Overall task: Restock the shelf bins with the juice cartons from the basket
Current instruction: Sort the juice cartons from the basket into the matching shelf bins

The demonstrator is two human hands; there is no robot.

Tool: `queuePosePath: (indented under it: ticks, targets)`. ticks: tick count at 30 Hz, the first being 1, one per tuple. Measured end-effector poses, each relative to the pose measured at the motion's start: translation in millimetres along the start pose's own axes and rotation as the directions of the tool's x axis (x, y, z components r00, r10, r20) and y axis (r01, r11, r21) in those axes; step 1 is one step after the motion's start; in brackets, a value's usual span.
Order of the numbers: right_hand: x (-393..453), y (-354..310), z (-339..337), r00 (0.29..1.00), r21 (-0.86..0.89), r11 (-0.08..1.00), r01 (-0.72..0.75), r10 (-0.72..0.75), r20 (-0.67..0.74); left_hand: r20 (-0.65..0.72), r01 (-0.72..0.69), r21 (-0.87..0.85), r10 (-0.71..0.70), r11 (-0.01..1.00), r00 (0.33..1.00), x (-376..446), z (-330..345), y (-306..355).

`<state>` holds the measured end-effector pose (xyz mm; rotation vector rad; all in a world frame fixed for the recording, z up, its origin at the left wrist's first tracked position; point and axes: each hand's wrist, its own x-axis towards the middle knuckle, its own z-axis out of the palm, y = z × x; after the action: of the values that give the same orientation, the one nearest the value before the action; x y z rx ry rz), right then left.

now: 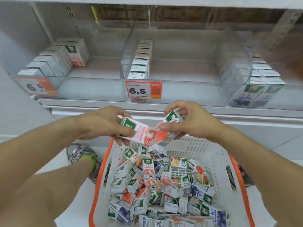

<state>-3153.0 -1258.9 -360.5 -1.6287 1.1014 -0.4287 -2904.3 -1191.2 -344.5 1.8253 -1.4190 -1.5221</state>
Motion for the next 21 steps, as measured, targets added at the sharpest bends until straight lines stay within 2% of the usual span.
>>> queuePosePath:
  ticks: [5,10,13,16,21]
  targets:
    - [4,-7,-6,0.998,-0.009,0.999,-0.037,0.037,-0.058,-0.147,-0.116,0.008,0.116,0.993,0.982,18,9,8]
    - [5,7,-9,0.992,0.163,0.978,-0.128,0.125,0.027,-0.170,-0.147,-0.096,0.130,0.984,0.977,37,27,17]
    - [7,6,-14,0.979,0.260,0.945,-0.198,0.176,0.103,-0.122,-0.136,-0.165,0.117,0.977,0.986,44,31,18]
    - [9,2,-17,0.974,0.237,0.948,-0.214,0.190,0.121,-0.032,-0.085,-0.201,0.081,0.976,0.996,51,35,20]
    - [18,5,-8,0.987,0.075,0.986,-0.150,0.154,-0.055,0.120,0.018,-0.334,0.024,0.942,0.992,59,46,25]
